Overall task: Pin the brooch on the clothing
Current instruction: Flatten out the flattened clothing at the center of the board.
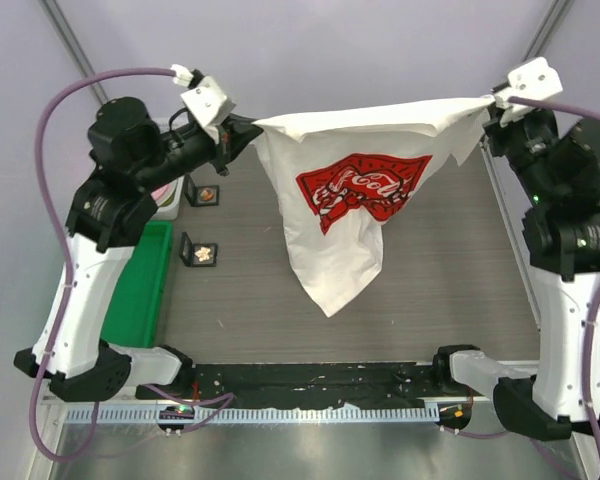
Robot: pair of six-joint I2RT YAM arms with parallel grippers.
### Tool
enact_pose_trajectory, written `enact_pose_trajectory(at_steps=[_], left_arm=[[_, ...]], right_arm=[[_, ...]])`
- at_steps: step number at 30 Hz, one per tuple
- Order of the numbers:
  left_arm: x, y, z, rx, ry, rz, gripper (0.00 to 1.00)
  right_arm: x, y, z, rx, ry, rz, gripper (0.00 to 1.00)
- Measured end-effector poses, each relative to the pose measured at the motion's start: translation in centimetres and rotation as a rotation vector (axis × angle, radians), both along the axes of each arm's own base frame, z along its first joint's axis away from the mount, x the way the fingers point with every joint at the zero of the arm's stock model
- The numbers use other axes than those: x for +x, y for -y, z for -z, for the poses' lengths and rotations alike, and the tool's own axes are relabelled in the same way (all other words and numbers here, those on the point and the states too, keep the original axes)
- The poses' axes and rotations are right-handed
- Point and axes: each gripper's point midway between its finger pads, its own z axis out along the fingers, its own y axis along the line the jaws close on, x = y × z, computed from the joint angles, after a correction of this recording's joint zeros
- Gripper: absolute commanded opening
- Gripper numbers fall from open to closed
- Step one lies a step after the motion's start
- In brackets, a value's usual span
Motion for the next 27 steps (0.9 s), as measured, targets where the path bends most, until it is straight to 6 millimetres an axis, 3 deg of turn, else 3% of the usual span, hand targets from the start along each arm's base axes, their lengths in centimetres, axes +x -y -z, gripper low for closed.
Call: enact_pose_trajectory(at_steps=[5, 10, 13, 17, 19, 22, 24, 27], left_arm=[[-5.1, -0.9, -4.5, -0.061, 0.095, 0.089, 0.00], [-9.9, -1.4, -8.6, -0.149, 0.145, 0.195, 0.00], [-11.7, -1.5, -10.7, -0.196, 0.166, 0.246, 0.00], [-12.3, -1.4, -13.7, -0.267, 0.197, 0.272, 0.00], [-11.5, -1.0, -14.1, -0.289, 0.191, 0.265, 0.00], [-8.8, -0.1, -13.4, -0.303, 0.151, 0.229, 0.00], [-5.8, 0.7, -11.6, -0.294, 0.095, 0.176, 0.00], [0.1, 2.2, -7.4, -0.256, -0.010, 0.069, 0.00]], right_arm=[[-7.0, -0.7, -5.9, 0.006, 0.184, -0.060, 0.01], [-13.1, -1.8, -10.2, 0.037, 0.327, -0.140, 0.01], [-16.6, -2.1, -13.3, 0.063, 0.429, -0.170, 0.01], [-18.6, -2.0, -15.9, 0.084, 0.517, -0.174, 0.01], [-17.9, -1.6, -16.2, 0.090, 0.524, -0.149, 0.01], [-14.2, -0.6, -15.2, 0.103, 0.478, -0.092, 0.01], [-9.2, 0.2, -12.5, 0.098, 0.389, -0.041, 0.01], [-0.7, 1.1, -5.8, 0.082, 0.186, 0.017, 0.01]])
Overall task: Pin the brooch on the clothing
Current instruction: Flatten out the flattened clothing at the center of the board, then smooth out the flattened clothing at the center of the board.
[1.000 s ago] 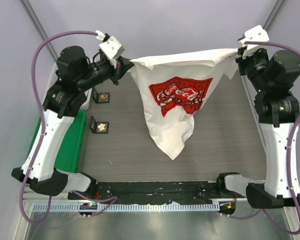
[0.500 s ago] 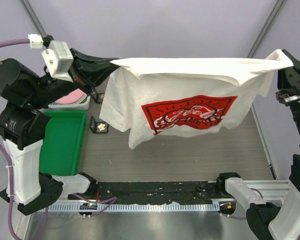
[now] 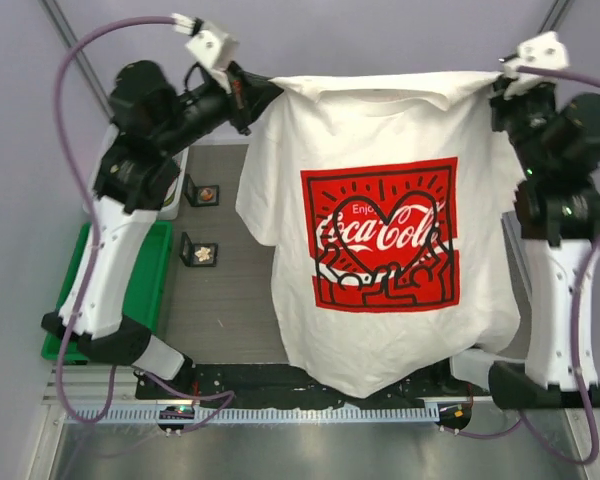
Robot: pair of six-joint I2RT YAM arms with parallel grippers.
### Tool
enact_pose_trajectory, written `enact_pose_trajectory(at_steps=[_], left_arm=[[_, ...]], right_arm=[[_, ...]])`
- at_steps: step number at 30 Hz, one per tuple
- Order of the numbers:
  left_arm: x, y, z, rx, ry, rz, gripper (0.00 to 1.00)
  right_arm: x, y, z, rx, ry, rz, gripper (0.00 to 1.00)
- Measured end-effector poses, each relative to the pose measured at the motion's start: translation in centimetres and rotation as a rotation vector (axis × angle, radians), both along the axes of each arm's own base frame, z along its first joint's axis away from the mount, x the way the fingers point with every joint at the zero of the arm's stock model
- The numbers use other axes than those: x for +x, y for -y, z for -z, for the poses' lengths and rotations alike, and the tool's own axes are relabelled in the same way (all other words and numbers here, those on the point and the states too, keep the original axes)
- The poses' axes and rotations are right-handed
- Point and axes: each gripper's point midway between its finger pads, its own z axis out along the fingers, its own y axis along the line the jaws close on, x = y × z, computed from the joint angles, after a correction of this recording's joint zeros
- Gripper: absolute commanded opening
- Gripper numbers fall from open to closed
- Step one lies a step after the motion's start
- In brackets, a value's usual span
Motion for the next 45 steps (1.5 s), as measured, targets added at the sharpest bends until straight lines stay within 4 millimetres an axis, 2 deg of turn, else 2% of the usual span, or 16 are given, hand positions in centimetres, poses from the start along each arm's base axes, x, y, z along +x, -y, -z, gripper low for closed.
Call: enact_pose_trajectory(at_steps=[1, 3, 4, 5, 6, 8, 9, 12, 14, 15, 18, 21, 25, 29, 38, 45], left_arm=[[1.7, 0.4, 1.4, 0.016, -0.031, -0.026, 0.00], [7.0, 1.6, 6.5, 0.075, -0.127, -0.091, 0.06], [10.0, 2.0, 9.9, 0.113, -0.189, -0.129, 0.16], [12.2, 2.2, 12.6, 0.142, -0.237, -0.158, 0.30], [15.0, 2.4, 16.3, 0.184, -0.301, -0.194, 0.59], [20.3, 2.2, 23.1, 0.254, -0.411, -0.268, 0.68], [22.2, 1.9, 26.0, 0.282, -0.467, -0.293, 0.86], [25.9, -0.4, 33.5, 0.345, -0.603, -0.367, 0.92], [25.5, -2.5, 37.1, 0.392, -0.697, -0.398, 0.92], [25.4, -3.3, 37.5, 0.401, -0.715, -0.407, 0.91], [24.5, -4.8, 37.7, 0.415, -0.741, -0.422, 0.88], [21.7, -4.6, 37.1, 0.421, -0.756, -0.379, 0.84], [17.7, -4.2, 37.1, 0.435, -0.783, -0.313, 0.71], [15.6, -4.1, 39.7, 0.475, -0.853, -0.278, 0.53], [13.4, -5.6, 46.7, 0.586, -1.054, -0.305, 0.21], [11.6, -6.8, 50.5, 0.659, -1.158, -0.325, 0.10]], right_arm=[[2.7, 0.3, 2.7, -0.006, -0.074, 0.014, 0.23], [7.8, 1.0, 8.8, -0.019, -0.228, 0.039, 0.59], [10.2, 1.3, 12.1, -0.018, -0.311, 0.050, 0.88], [12.6, 2.0, 16.0, -0.025, -0.406, 0.072, 0.98], [14.9, 2.6, 19.9, -0.034, -0.502, 0.093, 0.99], [17.9, 3.9, 26.3, -0.039, -0.660, 0.142, 0.99], [19.2, 4.4, 29.7, -0.038, -0.765, 0.156, 0.99], [20.9, 6.6, 34.6, 0.005, -0.931, 0.190, 1.00], [20.4, 8.5, 35.6, 0.035, -0.990, 0.208, 1.00], [19.7, 9.1, 35.8, 0.045, -1.014, 0.214, 1.00], [17.2, 10.9, 34.7, 0.067, -1.037, 0.235, 0.98], [14.2, 11.0, 34.6, 0.071, -1.069, 0.230, 0.94], [10.2, 9.7, 37.0, 0.080, -1.175, 0.193, 0.82], [8.4, 9.3, 41.1, 0.112, -1.304, 0.172, 0.71], [8.9, 10.5, 48.1, 0.216, -1.468, 0.209, 0.53], [9.8, 12.5, 51.6, 0.228, -1.499, 0.286, 0.46]])
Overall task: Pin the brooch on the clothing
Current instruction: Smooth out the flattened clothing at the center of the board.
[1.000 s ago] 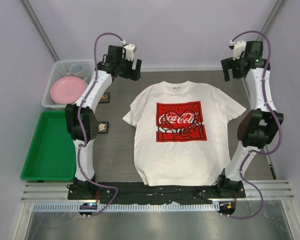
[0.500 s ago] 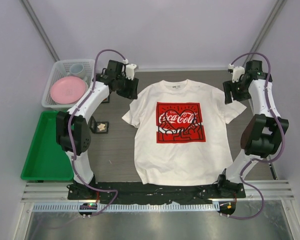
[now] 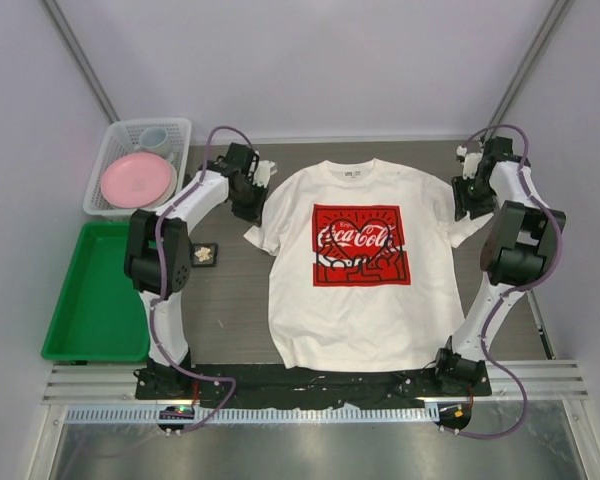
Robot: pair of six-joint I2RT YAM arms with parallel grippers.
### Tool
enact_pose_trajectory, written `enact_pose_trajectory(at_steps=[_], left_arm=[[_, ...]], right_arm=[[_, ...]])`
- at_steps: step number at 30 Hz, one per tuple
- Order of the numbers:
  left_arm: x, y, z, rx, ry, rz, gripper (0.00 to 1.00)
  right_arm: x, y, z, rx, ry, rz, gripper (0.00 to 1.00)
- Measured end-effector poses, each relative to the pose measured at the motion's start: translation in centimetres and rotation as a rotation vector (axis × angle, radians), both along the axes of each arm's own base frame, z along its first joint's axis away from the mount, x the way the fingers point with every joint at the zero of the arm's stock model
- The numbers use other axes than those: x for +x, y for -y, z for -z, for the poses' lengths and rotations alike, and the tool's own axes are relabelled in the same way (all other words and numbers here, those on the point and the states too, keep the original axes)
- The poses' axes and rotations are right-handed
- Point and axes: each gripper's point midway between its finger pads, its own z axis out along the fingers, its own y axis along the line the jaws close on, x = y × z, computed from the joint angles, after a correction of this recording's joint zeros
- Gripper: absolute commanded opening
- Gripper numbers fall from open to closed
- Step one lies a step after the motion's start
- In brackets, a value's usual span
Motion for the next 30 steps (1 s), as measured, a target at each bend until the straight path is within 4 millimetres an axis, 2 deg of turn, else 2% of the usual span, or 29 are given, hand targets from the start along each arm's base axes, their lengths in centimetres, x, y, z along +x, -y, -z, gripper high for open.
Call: enact_pose_trajectory(at_steps=[6, 11, 16, 22, 24, 26, 27, 29, 30], left_arm=[[-1.1, -1.0, 3.6, 0.061, -0.091, -0.012, 0.03], [-1.2, -2.3, 6.2, 0.123, -0.143, -0.045, 0.01], [1.3, -4.9, 6.1, 0.174, -0.116, -0.118, 0.00], [4.6, -7.4, 5.9, 0.237, -0.067, -0.191, 0.01], [5.3, -8.0, 5.7, 0.253, -0.049, -0.206, 0.05], [5.6, -8.1, 5.5, 0.255, -0.035, -0.211, 0.16], [5.7, -8.1, 5.3, 0.250, -0.022, -0.213, 0.27], [5.5, -7.7, 4.5, 0.221, -0.002, -0.201, 0.35], [5.2, -7.2, 3.6, 0.195, 0.016, -0.199, 0.44]], right_arm=[[0.8, 1.4, 2.3, -0.041, -0.015, 0.026, 0.45], [1.0, 2.2, 4.9, -0.070, -0.053, 0.039, 0.45], [2.4, 3.9, 4.9, -0.129, -0.042, 0.062, 0.45], [6.3, 7.6, 4.4, -0.245, 0.019, 0.120, 0.50], [7.5, 8.6, 4.0, -0.274, 0.043, 0.137, 0.57], [7.9, 8.9, 3.6, -0.279, 0.053, 0.140, 0.64], [8.0, 8.9, 3.3, -0.278, 0.058, 0.138, 0.67], [8.2, 8.5, 2.7, -0.255, 0.068, 0.128, 0.72], [8.0, 8.1, 2.2, -0.236, 0.071, 0.119, 0.72]])
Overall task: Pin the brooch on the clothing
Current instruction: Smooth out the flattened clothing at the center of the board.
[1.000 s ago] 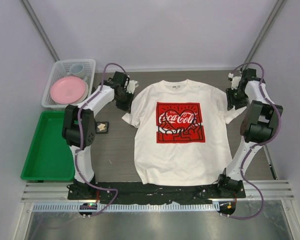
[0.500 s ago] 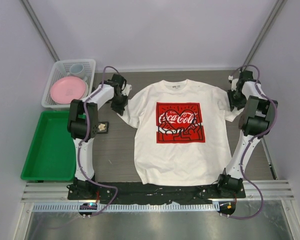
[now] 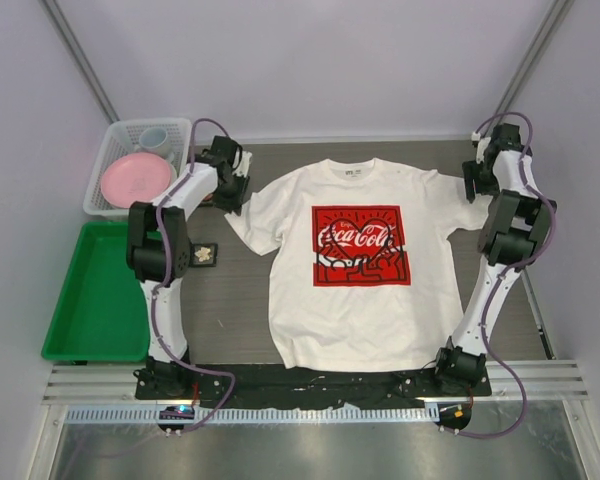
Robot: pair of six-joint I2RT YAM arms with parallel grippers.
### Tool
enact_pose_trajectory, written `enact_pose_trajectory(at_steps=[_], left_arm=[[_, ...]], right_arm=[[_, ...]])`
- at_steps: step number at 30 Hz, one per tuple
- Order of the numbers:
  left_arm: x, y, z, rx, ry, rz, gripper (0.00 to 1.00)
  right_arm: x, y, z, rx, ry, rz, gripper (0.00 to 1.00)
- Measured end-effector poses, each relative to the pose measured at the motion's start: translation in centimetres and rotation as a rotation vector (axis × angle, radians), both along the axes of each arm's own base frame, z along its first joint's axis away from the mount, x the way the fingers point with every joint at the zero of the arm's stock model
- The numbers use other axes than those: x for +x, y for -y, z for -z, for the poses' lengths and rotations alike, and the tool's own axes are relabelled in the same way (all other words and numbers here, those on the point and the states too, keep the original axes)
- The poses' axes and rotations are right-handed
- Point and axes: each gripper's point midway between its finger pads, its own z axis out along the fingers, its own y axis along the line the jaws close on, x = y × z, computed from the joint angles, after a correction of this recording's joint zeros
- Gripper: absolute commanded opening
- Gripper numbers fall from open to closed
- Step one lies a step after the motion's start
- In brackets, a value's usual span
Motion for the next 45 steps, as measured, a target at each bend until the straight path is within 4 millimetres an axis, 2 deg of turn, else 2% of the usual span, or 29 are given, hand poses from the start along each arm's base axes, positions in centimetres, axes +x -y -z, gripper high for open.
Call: enact_pose_trajectory(at_steps=[4, 6, 8, 11, 13, 15, 19, 23, 25, 30, 34, 38, 41, 42, 45], left_arm=[[-0.9, 2.3, -4.7, -0.075, 0.098, 0.065, 0.48], [-1.4, 4.3, -7.1, -0.111, 0.156, 0.119, 0.49], [-2.3, 7.4, -9.0, -0.149, 0.202, 0.201, 0.50], [-3.8, 11.2, -9.0, -0.187, 0.200, 0.296, 0.50], [-5.2, 13.3, -7.8, -0.205, 0.159, 0.345, 0.50], [-5.8, 14.3, -6.4, -0.213, 0.121, 0.366, 0.50], [-5.8, 14.0, -3.6, -0.200, 0.059, 0.351, 0.51], [-5.6, 13.3, -1.7, -0.191, 0.018, 0.319, 0.52], [-5.4, 12.9, -1.2, -0.190, 0.004, 0.298, 0.51], [-4.1, 12.0, 0.3, -0.197, -0.026, 0.229, 0.55], [-2.1, 10.2, 1.5, -0.201, -0.041, 0.155, 0.57], [0.1, 9.5, 1.3, -0.204, -0.017, 0.128, 0.59], [1.3, 9.3, 0.8, -0.197, 0.014, 0.140, 0.61], [1.4, 9.3, 0.6, -0.196, 0.018, 0.143, 0.61], [1.5, 9.4, -0.2, -0.190, 0.039, 0.174, 0.64]], right_arm=[[-2.2, -2.8, -2.9, 0.104, 0.012, -0.045, 0.72], [-3.6, -4.6, -5.0, 0.151, 0.032, -0.068, 0.72], [-5.0, -6.7, -7.1, 0.200, 0.060, -0.091, 0.71], [-6.3, -9.4, -8.5, 0.257, 0.084, -0.122, 0.70], [-7.0, -11.2, -7.7, 0.291, 0.066, -0.140, 0.68], [-7.6, -12.4, -5.8, 0.320, 0.021, -0.147, 0.66], [-8.3, -13.6, -1.6, 0.356, -0.078, -0.140, 0.63], [-7.9, -12.7, 2.0, 0.339, -0.126, -0.109, 0.55], [-7.4, -12.2, 3.0, 0.319, -0.139, -0.094, 0.54], [-4.3, -10.2, 2.9, 0.238, -0.092, -0.075, 0.54], [-0.9, -8.6, 2.6, 0.174, -0.038, -0.063, 0.54], [1.9, -7.2, 2.2, 0.121, 0.007, -0.057, 0.61], [2.3, -6.8, 2.0, 0.103, 0.014, -0.061, 0.71], [2.3, -6.6, 1.9, 0.100, 0.015, -0.064, 0.77], [1.6, -6.8, 1.4, 0.108, 0.007, -0.085, 0.84]])
